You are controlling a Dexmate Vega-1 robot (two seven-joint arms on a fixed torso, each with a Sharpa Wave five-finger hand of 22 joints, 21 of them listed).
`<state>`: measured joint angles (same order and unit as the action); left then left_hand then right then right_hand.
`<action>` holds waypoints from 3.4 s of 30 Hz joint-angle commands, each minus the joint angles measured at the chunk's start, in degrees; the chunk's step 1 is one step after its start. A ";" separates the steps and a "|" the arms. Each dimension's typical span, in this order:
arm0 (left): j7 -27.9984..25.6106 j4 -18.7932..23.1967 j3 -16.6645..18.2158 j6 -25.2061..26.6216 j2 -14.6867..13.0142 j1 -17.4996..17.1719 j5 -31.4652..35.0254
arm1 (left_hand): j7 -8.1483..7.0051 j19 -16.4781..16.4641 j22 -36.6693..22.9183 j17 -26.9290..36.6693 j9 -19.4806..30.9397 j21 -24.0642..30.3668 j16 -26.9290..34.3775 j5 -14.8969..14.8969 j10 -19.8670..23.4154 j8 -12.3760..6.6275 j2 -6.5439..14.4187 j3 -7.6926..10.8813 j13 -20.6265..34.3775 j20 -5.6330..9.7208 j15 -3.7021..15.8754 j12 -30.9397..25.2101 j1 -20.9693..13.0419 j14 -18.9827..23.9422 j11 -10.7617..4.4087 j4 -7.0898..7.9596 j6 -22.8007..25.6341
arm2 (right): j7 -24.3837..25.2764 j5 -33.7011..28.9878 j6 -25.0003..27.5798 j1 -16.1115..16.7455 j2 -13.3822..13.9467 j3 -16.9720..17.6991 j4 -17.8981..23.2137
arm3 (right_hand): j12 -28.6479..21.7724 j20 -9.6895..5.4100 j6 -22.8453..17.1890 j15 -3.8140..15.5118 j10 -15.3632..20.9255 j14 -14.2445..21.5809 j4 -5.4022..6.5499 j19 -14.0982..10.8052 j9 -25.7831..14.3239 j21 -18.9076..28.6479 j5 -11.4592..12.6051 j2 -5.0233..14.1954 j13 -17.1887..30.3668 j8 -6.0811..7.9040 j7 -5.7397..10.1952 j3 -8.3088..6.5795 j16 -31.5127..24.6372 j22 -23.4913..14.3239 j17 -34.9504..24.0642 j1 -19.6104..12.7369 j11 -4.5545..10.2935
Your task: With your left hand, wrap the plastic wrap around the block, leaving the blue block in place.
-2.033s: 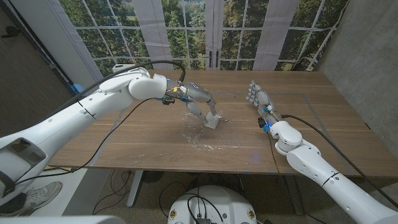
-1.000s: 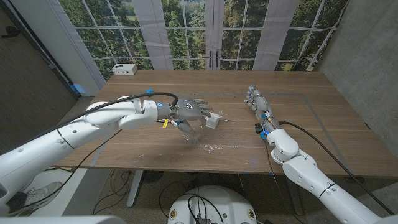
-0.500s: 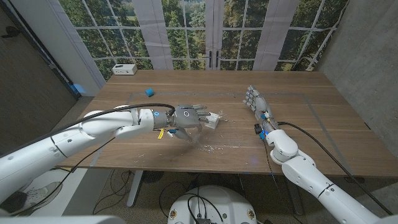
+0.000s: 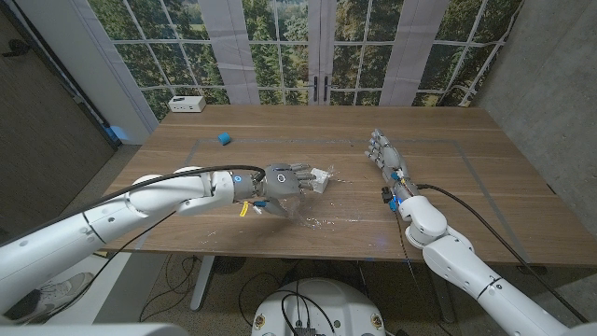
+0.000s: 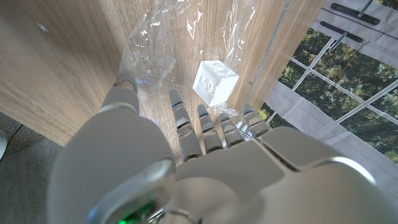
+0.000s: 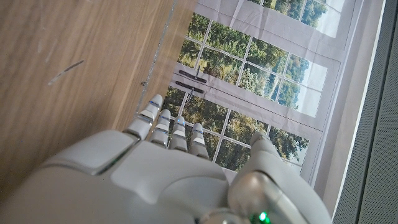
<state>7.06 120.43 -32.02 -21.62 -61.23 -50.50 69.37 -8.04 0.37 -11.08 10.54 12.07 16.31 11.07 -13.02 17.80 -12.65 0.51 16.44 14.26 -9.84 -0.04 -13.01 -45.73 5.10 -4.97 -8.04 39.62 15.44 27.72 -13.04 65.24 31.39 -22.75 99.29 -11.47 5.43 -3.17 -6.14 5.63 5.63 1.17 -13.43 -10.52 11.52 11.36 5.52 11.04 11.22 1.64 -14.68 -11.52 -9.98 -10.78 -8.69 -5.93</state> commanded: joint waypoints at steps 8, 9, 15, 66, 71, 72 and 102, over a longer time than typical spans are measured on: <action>-13.81 -4.19 -4.95 4.82 2.13 0.05 11.31 | 0.12 -5.60 -0.07 -0.35 0.16 1.14 1.38 2.13 7.82 -4.12 4.43 3.03 -0.25 1.33 3.17 -2.65 -6.40 6.43 -2.45 -1.63 13.10 | -0.21 0.41 -0.34 0.72 0.46 0.57 -0.05 | -0.05 -0.11 -0.32 -0.34 0.18 0.40 0.22 -0.57 -0.31 0.26 0.42 0.11 0.18 -0.01 0.10 0.00 -0.05 -0.20 -0.18 0.01 -0.16; -14.89 -4.83 -4.86 5.82 2.52 -0.58 10.16 | 0.39 -7.07 -0.09 -0.39 0.30 1.60 1.50 2.47 9.18 -4.81 4.45 3.06 -0.22 1.90 4.15 -3.05 -7.10 7.59 -3.37 -1.59 15.01 | -0.34 0.57 -0.35 0.70 0.46 0.60 -0.14 | -0.05 -0.10 -0.28 -0.33 0.18 0.40 0.22 -0.58 -0.31 0.26 0.41 0.09 0.18 -0.03 0.12 0.01 -0.05 -0.20 -0.18 0.01 -0.18; -20.29 -5.05 -3.99 8.43 1.82 -2.08 6.95 | 2.71 -11.05 -0.22 -0.29 1.84 2.92 2.21 2.79 13.51 -7.86 5.86 4.15 0.05 3.72 7.15 -4.24 -11.15 12.00 -4.56 -1.74 20.35 | -0.81 1.10 0.10 0.61 0.72 0.67 -0.15 | -0.02 -0.11 -0.23 -0.31 0.14 0.38 0.21 -0.57 -0.32 0.23 0.40 0.01 0.18 -0.05 0.19 0.04 -0.01 -0.20 -0.18 0.01 -0.29; -42.06 -20.01 -13.08 34.92 19.55 3.21 12.19 | 2.69 -13.18 -0.63 -0.25 5.05 3.98 1.71 2.18 15.85 -10.09 5.53 4.07 1.33 3.90 8.19 -4.54 -11.78 14.99 -5.30 -0.99 19.75 | -2.49 3.12 -0.02 -0.41 0.92 1.19 -2.07 | 0.02 0.06 -0.20 -0.45 0.21 0.33 0.23 -0.53 -0.32 0.11 0.44 -0.07 0.18 -0.09 0.07 0.04 0.13 -0.20 -0.15 -0.11 -0.35; -36.39 -21.13 -15.46 33.37 19.53 6.18 11.40 | 2.65 -13.07 -0.65 -0.24 5.27 3.96 1.63 2.18 16.14 -10.29 5.42 4.03 1.46 3.80 8.07 -4.60 -11.73 15.05 -5.25 -0.99 19.80 | -2.67 3.30 -0.32 -0.34 1.17 1.51 -2.20 | 0.02 0.12 -0.21 -0.48 0.22 0.34 0.22 -0.56 -0.32 0.11 0.44 -0.11 0.18 -0.09 0.10 0.06 0.14 -0.20 -0.15 -0.13 -0.31; -36.43 -21.13 -15.69 33.47 19.41 6.34 11.28 | 2.74 -13.04 -0.66 -0.22 5.27 3.96 1.64 2.19 16.15 -10.32 5.44 4.01 1.48 3.76 8.03 -4.59 -11.69 15.09 -5.23 -0.94 19.85 | -2.67 3.31 -0.31 -0.34 1.17 1.51 -2.19 | 0.03 0.09 -0.24 -0.44 0.22 0.34 0.22 -0.55 -0.32 0.10 0.44 -0.11 0.18 -0.07 0.08 0.06 0.15 -0.20 -0.15 -0.13 -0.28; -15.43 -23.66 -23.55 33.56 21.18 13.54 13.00 | 1.96 -12.51 -0.81 0.17 4.57 4.01 1.40 2.44 15.33 -8.14 6.24 3.61 2.17 3.55 7.74 -3.60 -10.21 15.85 -4.38 0.20 14.91 | -4.49 5.36 -0.14 -1.71 1.37 2.13 -4.75 | 0.07 0.07 -0.19 -0.40 0.20 0.42 0.28 -0.69 -0.32 0.11 0.43 -0.29 0.17 -0.10 0.22 0.19 0.15 -0.20 -0.16 -0.05 -0.31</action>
<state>-16.55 95.64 -54.10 12.04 -39.69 -38.10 82.27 -5.50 -12.69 -11.60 10.48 15.60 20.14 12.82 -10.63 34.71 -22.43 6.42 20.00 16.12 -6.14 2.55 -17.45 -57.38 20.85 -9.74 -8.58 57.82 11.40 32.65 -13.13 63.93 32.79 -20.75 95.39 -11.47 5.43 -3.16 -6.35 5.63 5.83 1.40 -13.42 -10.52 11.52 11.36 5.52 11.04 11.22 1.64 -14.44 -11.52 -9.98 -10.78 -8.69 -5.93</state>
